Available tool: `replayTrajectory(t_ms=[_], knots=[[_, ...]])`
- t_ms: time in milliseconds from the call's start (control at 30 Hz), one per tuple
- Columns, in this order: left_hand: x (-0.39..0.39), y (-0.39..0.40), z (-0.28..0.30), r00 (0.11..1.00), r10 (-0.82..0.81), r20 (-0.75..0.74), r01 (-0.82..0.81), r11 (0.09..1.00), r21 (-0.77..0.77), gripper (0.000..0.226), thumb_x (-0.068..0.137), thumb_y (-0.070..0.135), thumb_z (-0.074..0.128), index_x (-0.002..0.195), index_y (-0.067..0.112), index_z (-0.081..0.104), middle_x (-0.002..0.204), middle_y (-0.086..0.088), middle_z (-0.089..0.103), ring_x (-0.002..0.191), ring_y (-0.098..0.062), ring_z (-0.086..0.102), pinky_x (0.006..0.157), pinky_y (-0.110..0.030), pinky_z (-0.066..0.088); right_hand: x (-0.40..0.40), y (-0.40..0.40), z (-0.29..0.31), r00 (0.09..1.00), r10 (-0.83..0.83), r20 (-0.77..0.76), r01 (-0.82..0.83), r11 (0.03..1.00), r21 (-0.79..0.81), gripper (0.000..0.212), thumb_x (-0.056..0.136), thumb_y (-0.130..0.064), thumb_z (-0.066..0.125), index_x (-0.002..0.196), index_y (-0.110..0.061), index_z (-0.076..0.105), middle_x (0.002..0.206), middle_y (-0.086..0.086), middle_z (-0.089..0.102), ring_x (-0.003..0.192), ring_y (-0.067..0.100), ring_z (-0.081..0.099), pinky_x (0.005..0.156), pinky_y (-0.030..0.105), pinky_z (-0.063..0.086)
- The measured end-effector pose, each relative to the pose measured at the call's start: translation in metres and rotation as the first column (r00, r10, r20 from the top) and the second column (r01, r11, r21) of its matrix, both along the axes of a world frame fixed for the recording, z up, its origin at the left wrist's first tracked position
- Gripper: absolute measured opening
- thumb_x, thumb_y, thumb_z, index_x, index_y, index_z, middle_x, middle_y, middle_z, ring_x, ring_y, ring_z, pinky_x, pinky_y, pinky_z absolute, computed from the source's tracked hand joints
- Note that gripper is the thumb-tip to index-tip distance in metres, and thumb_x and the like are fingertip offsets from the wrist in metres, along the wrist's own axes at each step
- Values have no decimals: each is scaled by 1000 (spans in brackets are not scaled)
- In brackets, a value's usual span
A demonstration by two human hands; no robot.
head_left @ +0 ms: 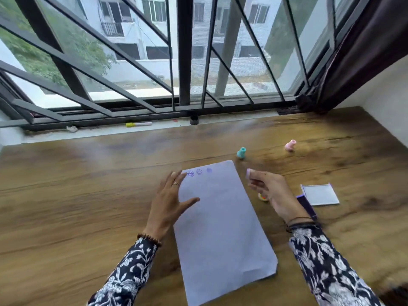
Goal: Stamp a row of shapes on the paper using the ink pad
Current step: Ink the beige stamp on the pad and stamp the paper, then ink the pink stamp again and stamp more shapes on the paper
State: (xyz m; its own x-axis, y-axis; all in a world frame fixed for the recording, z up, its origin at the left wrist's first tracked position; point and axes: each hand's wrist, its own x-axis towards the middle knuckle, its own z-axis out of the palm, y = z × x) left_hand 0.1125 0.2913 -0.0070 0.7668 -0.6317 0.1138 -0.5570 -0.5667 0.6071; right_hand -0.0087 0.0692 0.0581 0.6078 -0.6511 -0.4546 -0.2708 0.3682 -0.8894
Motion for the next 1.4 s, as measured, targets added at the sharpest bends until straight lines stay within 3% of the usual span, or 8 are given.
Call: replayTrajectory(t_ms=[300, 567, 733, 800, 900, 1100, 1300, 1400], knots=[[-80, -128, 19, 947, -317, -44, 317, 948, 2, 40, 84, 26, 61, 122, 17, 53, 125, -4, 57, 117, -21, 47, 91, -34, 41, -82, -38, -7, 996, -89, 10, 88, 989, 122, 6, 83, -1, 60, 82, -2, 65, 73, 11, 62, 64, 14, 61, 56, 14, 56], [-114, -163, -5, 912, -409, -38, 407, 887, 217, 87, 69, 55, 67, 140, 22, 29, 150, -1, 26, 137, -20, 16, 109, -33, 13, -115, -66, -25, 997, -4, -74, 4, 1000, -3, 14, 83, 5, 59, 96, 5, 63, 79, 12, 62, 69, 15, 60, 56, 11, 55], [-128, -171, -15, 933, -360, -4, 352, 910, 217, 85, 65, 63, 65, 136, 25, 35, 149, 0, 26, 140, -18, 10, 107, -31, 4, -121, -75, -26, 985, 53, -166, -75, 989, -127, 20, 80, 1, 65, 97, 10, 64, 74, 13, 65, 61, 13, 63, 61, 20, 57], [-132, -174, -16, 938, -345, 0, 338, 917, 211, 83, 66, 63, 64, 134, 25, 38, 148, 0, 29, 140, -18, 11, 107, -31, 2, -120, -77, -17, 945, 72, -320, -182, 927, -328, 17, 73, -6, 72, 88, 2, 69, 74, 14, 69, 67, 21, 67, 71, 33, 57], [-134, -176, -16, 947, -321, 15, 311, 927, 211, 82, 66, 65, 63, 133, 25, 40, 147, 1, 31, 140, -19, 11, 105, -29, -2, -114, -79, 13, 856, 77, -511, -407, 709, -576, 9, 69, -17, 72, 78, -13, 72, 75, 7, 69, 77, 23, 66, 66, 29, 47], [-135, -175, -16, 950, -309, 45, 291, 929, 230, 80, 67, 67, 60, 133, 27, 40, 148, 2, 29, 141, -19, 8, 106, -30, -2, -103, -68, 52, 897, 13, -442, -428, 272, -862, 9, 83, -15, 59, 81, -12, 67, 88, 5, 65, 77, 25, 63, 68, 33, 48], [-135, -175, -16, 949, -309, 65, 287, 930, 228, 79, 66, 68, 59, 132, 29, 42, 148, 2, 31, 141, -17, 9, 108, -31, -3, -116, -56, -10, 767, 83, -636, -620, 352, -701, 17, 92, -16, 44, 95, -11, 60, 101, 7, 60, 93, 26, 61, 75, 32, 43], [-136, -175, -19, 950, -301, 88, 278, 938, 208, 78, 66, 67, 60, 131, 28, 44, 146, 1, 35, 141, -19, 13, 109, -30, -3, -113, -51, -26, 682, 93, -725, -723, 237, -649, 17, 90, -6, 43, 101, -9, 56, 109, 10, 58, 98, 27, 60, 76, 34, 46]])
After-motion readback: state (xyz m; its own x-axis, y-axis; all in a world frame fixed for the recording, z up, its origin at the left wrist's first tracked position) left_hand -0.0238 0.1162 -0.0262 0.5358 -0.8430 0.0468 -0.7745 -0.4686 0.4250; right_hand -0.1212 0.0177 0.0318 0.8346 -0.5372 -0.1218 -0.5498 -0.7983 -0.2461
